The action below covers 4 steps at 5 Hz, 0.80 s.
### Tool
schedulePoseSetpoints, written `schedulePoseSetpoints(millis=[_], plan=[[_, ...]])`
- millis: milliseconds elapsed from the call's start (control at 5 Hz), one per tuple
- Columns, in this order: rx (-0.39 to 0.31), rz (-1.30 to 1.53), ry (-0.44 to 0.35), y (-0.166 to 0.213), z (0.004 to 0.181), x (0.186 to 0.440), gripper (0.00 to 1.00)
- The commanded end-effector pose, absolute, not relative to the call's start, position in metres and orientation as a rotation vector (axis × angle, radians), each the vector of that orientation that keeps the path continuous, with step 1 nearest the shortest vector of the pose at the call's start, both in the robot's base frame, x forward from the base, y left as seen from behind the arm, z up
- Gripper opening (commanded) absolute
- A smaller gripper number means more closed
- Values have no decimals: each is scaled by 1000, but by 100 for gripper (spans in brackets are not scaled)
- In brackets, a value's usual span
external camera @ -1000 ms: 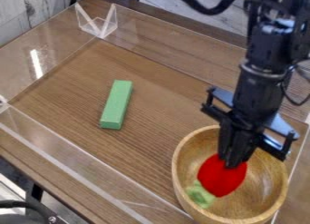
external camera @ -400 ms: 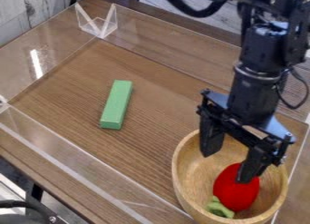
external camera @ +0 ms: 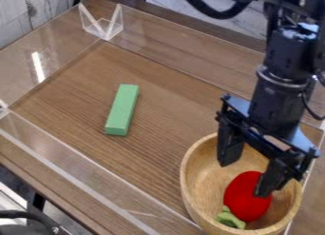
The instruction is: Move the red fruit to the right
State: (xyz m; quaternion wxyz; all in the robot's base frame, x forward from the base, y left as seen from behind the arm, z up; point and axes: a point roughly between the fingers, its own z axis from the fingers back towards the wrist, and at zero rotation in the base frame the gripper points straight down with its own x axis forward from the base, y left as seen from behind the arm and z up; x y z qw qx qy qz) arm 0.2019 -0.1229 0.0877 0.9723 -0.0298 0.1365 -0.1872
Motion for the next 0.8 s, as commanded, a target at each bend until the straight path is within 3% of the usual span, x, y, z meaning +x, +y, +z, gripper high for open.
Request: schedulePoseSetpoints(millis=[0,600], plan=[[-60,-433,236,-126,92,208,100],[-38,-443,235,-121,79,213,100]])
